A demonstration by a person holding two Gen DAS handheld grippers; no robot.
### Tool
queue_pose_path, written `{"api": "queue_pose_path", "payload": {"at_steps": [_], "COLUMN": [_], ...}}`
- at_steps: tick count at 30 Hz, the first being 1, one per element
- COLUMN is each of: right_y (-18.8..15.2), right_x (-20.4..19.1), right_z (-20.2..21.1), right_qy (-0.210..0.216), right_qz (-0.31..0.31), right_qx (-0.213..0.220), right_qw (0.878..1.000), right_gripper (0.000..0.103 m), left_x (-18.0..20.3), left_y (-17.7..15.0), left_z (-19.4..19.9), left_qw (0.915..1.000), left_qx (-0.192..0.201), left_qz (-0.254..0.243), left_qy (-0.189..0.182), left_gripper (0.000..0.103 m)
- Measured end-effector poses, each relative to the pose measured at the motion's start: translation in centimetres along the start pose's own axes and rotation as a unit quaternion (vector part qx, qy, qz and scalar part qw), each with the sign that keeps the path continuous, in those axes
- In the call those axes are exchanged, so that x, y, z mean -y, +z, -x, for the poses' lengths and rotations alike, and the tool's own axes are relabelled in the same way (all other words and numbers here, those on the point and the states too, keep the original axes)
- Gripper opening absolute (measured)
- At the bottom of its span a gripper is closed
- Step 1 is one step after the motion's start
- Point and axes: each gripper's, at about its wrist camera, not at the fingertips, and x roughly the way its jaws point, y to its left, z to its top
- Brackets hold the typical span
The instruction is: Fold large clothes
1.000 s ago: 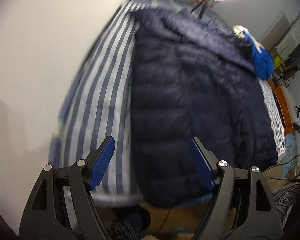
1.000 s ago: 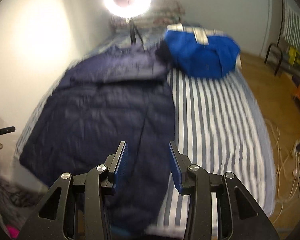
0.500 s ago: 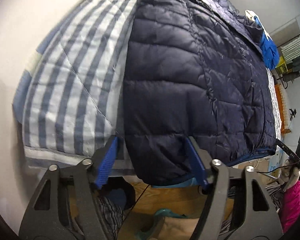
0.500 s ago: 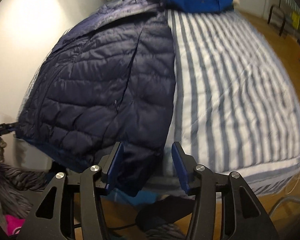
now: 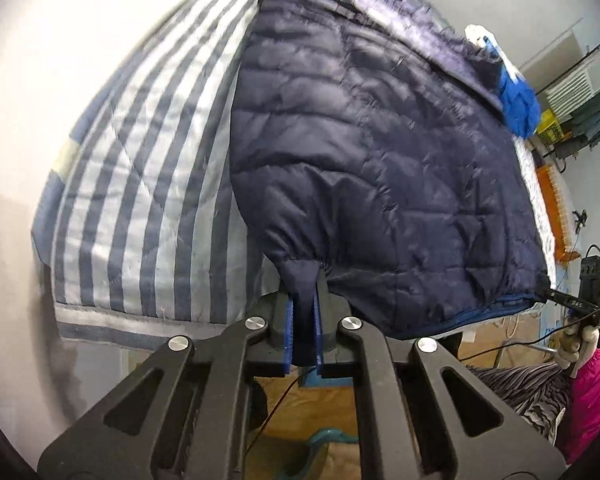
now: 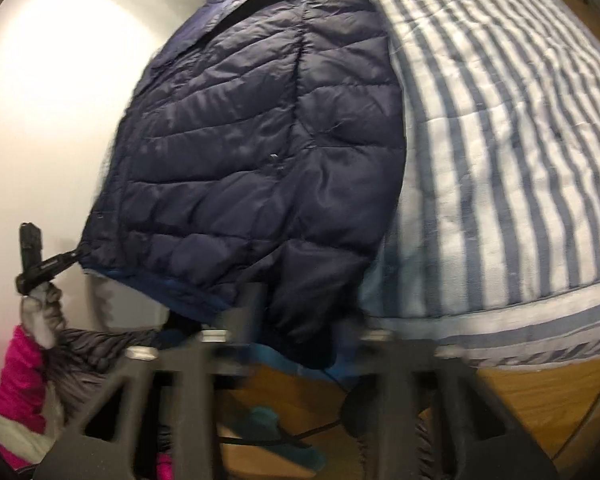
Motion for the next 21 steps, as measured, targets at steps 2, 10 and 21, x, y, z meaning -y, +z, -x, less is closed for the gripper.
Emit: {"api": "queue_pose_path", "payload": {"at_steps": [2,10,21], "right_y": [0.2,0.6,1.0], "right_x": [-0.5,-3.8,-5.6], "right_z": [1.0,7.6,12.3], "right_qy": [0.001,0.015,0.031], "right_qz": [0.002,0.035,0.063], "right_qx": [0.020,0.130,0.202], "right_qw": [1.000,0.991,0.977], "right_gripper": [0.006,0.003,0.002], "left_x": [0.3,1.8,1.6], "left_y": [0.2,1.2,2.1], "left_z": [1.3,7.3,11.1], "left_qw": [0.9997,0.9925,0.9851], "left_qx": [0.020,0.117,0.168], "left_qz": [0.003,-0.005,0.000], "left_qy": [-0.011,-0.033,-0.039], "left_gripper": [0.005,0.004,0.003]}}
